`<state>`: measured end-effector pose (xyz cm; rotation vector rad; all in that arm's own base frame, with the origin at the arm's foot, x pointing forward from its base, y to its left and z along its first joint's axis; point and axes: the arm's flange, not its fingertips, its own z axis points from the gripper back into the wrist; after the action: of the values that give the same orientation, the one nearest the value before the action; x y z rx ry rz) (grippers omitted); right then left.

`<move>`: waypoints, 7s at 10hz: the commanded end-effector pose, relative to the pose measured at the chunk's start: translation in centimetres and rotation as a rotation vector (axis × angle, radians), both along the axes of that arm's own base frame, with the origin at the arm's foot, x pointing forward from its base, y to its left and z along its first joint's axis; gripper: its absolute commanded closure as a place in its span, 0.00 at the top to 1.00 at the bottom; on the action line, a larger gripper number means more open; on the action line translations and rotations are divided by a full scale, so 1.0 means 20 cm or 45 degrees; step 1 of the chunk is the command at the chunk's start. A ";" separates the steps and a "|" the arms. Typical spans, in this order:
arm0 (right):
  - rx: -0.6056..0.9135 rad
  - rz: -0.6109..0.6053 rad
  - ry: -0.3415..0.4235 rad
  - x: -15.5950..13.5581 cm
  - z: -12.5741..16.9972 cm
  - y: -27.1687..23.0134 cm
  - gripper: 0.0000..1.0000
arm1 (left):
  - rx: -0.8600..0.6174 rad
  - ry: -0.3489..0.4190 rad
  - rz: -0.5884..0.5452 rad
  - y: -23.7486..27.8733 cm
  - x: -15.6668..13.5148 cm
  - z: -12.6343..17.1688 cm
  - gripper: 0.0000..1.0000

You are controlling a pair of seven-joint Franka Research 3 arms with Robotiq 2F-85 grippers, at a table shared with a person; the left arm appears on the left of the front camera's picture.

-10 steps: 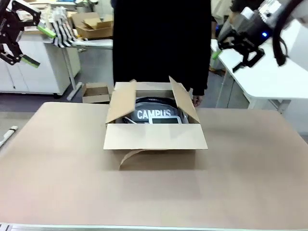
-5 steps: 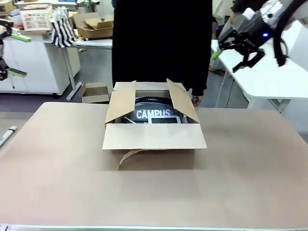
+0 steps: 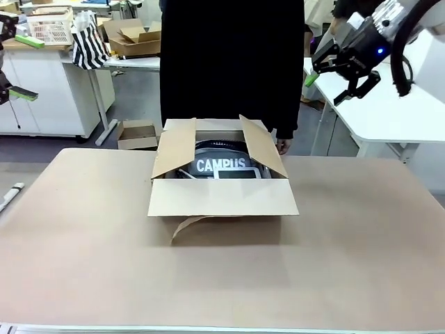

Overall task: Pack the gift set into the box.
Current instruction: Lift both hands away from the flaps of the Package Box, then press and hold the closed box until the human finishes sealing it.

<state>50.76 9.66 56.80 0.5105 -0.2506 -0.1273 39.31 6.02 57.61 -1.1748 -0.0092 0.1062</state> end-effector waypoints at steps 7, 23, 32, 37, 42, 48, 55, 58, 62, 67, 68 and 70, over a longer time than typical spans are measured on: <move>0.842 0.044 0.123 -0.18 0.09 -0.77 1.00 | -0.015 0.004 -0.011 0.00 -0.01 0.00 1.00; 0.842 0.044 0.123 -0.18 0.09 -0.77 1.00 | -0.015 0.004 -0.011 0.00 -0.01 0.00 1.00; 0.842 0.044 0.123 -0.18 0.09 -0.77 1.00 | -0.015 0.004 -0.011 0.00 -0.01 0.00 1.00; 0.842 0.044 0.123 -0.18 0.09 -0.77 1.00 | -0.015 0.004 -0.011 0.00 -0.01 0.00 1.00; 0.842 0.044 0.123 -0.18 0.09 -0.77 1.00 | -0.015 0.004 -0.011 0.00 -0.01 0.00 1.00; 0.842 0.044 0.123 -0.18 0.09 -0.77 1.00 | -0.015 0.004 -0.011 0.00 -0.01 0.00 1.00; 0.842 0.044 0.123 -0.18 0.09 -0.77 1.00 | -0.015 0.004 -0.011 0.00 -0.01 0.00 1.00; 0.842 0.044 0.123 -0.18 0.09 -0.77 1.00 | -0.015 0.004 -0.011 0.00 -0.01 0.00 1.00; 0.842 0.044 0.123 -0.18 0.09 -0.77 1.00 | -0.015 0.004 -0.011 0.00 -0.01 0.00 1.00; 0.842 0.044 0.123 -0.18 0.09 -0.77 1.00 | -0.015 0.004 -0.011 0.00 -0.01 0.00 1.00; 0.842 0.044 0.123 -0.18 0.09 -0.77 1.00 | -0.015 0.004 -0.011 0.00 -0.01 0.00 1.00; 0.842 0.044 0.123 -0.18 0.09 -0.77 1.00 | -0.015 0.004 -0.011 0.00 -0.01 0.00 1.00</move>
<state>47.21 -5.54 58.39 1.1752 -0.0934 -0.2100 39.33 6.12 57.40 -1.1754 -0.0026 0.1102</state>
